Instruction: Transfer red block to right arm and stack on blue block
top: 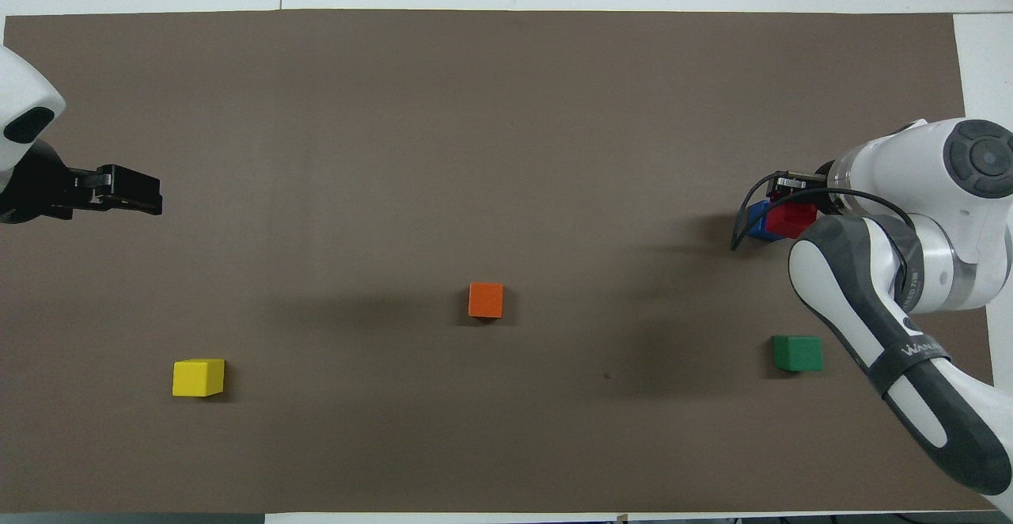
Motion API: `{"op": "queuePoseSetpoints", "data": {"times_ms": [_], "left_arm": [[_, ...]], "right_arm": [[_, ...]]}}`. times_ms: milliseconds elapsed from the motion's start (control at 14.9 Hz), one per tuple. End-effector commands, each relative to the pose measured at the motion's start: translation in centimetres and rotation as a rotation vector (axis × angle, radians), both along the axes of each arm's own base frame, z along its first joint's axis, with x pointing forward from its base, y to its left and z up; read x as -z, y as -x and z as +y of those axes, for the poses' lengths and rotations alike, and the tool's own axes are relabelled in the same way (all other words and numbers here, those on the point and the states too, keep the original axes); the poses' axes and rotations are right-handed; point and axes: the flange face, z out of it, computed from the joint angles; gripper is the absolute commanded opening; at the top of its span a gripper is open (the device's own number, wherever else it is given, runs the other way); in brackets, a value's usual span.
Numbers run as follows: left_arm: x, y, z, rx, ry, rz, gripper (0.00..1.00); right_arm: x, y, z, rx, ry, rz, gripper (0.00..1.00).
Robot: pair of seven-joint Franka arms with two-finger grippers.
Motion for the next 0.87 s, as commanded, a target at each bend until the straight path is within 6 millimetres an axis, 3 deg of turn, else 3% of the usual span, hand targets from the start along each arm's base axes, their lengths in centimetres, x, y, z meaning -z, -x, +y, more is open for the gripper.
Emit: {"op": "queuePoseSetpoints", "data": {"times_ms": [0,468,535,669,803], "left_arm": [[0.23,0.09,-0.05,0.024,-0.010,0.011,1.00],[0.09,0.25,0.12,0.019,-0.010,0.012,1.00],[0.20,0.31,0.13,0.019,-0.011,0.018,1.00],[0.15,0.36,0.47,0.013,-0.011,0.020,1.00],[0.13,0.33,0.64,0.008,-0.011,0.018,1.00]], "right_arm": [[0.51,0.24,0.01,-0.025,0.021,-0.014,0.00],[0.61,0.16,0.02,-0.027,0.021,-0.019,0.00],[0.64,0.19,0.01,-0.027,0.021,-0.016,0.11],[0.69,0.23,0.09,-0.023,0.020,-0.012,0.67],[0.70,0.26,0.08,-0.017,0.020,-0.006,0.93]]}}
